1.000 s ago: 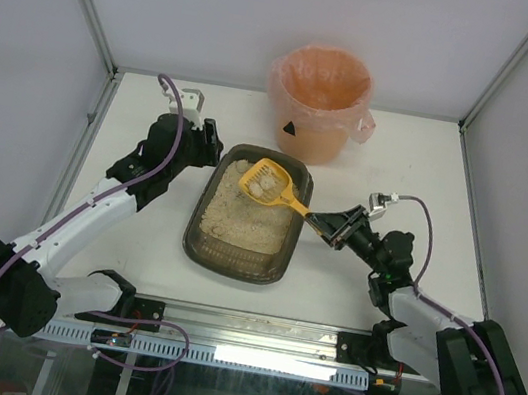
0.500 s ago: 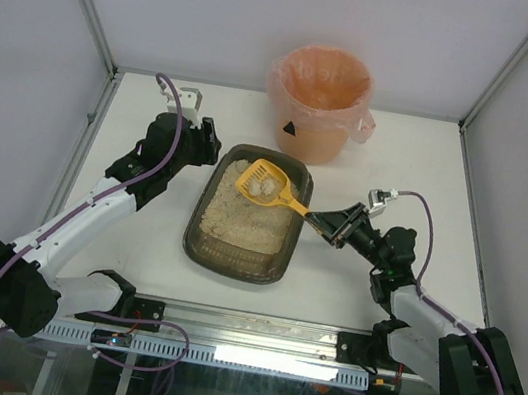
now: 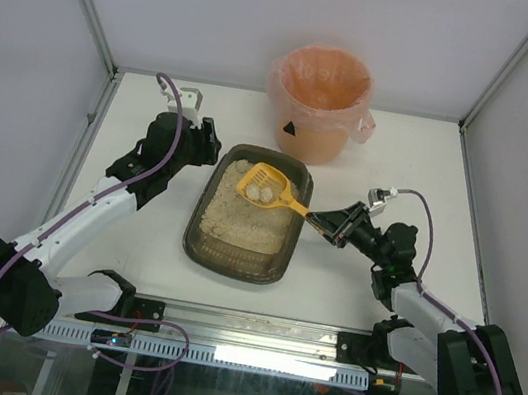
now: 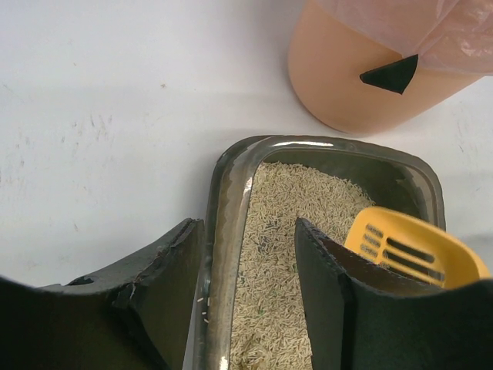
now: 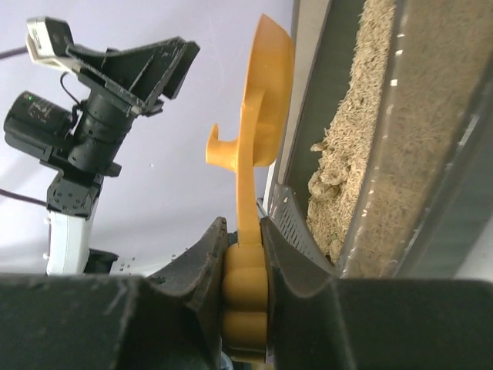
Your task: Clean the litter box
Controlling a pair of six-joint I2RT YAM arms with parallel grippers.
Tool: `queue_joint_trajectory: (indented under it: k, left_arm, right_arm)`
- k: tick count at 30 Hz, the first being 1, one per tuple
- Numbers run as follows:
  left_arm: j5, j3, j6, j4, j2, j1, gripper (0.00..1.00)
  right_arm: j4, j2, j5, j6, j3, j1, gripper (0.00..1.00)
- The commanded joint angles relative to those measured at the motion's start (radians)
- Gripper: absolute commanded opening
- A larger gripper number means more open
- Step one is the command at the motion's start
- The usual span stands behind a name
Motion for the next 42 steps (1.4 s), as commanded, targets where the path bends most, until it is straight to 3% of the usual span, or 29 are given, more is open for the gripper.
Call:
queue_joint_trajectory:
  k: [1,3,7,10,13,16,20,23,27,30,33,37,40,42]
  left_arm:
    - [0.024,0.003,0.005,0.051,-0.007,0.011,0.52]
    - [0.017,-0.002,0.004,0.052,-0.009,0.011,0.53]
    - [0.018,0.001,0.004,0.051,-0.013,0.013,0.53]
    - [0.009,-0.007,0.003,0.050,-0.017,0.013,0.55]
    - [0.011,-0.001,0.005,0.049,-0.018,0.014,0.55]
    - [-0.001,-0.008,0.002,0.049,-0.025,0.016,0.58]
    - [0.003,-0.004,0.000,0.049,-0.028,0.020,0.60]
    - [-0.002,-0.009,-0.004,0.048,-0.031,0.022,0.62]
    - [0.006,-0.004,-0.006,0.046,-0.030,0.025,0.64]
    - [-0.003,-0.015,-0.008,0.045,-0.039,0.025,0.65]
    - [-0.001,-0.011,-0.006,0.043,-0.037,0.027,0.65]
    - [-0.009,-0.018,-0.007,0.038,-0.045,0.028,0.66]
    - [-0.007,-0.013,-0.006,0.036,-0.048,0.031,0.66]
    - [-0.019,-0.014,-0.003,0.033,-0.051,0.030,0.66]
  right_arm:
    - [0.070,-0.032,0.028,0.029,0.000,-0.024,0.00]
    - [0.074,0.022,-0.086,-0.013,0.078,0.022,0.00]
    - [0.028,-0.018,0.029,0.021,0.018,-0.030,0.00]
    - [0.048,0.043,-0.090,-0.015,0.102,0.030,0.00]
    - [-0.015,-0.022,0.062,0.032,0.021,-0.018,0.00]
    - [-0.013,0.033,-0.087,-0.036,0.114,0.029,0.00]
    - [-0.063,-0.038,0.051,0.019,0.042,-0.025,0.00]
    - [-0.059,0.043,-0.105,-0.047,0.144,0.042,0.00]
    - [-0.137,-0.019,0.055,0.018,0.063,-0.002,0.00]
    - [-0.101,0.057,-0.095,-0.031,0.157,0.062,0.00]
    - [-0.202,-0.028,0.058,-0.015,0.102,0.020,0.00]
    - [-0.166,0.065,-0.111,-0.066,0.191,0.055,0.00]
    - [-0.213,-0.004,0.025,-0.055,0.141,0.035,0.00]
    - [-0.226,0.030,-0.071,-0.097,0.199,0.054,0.00]
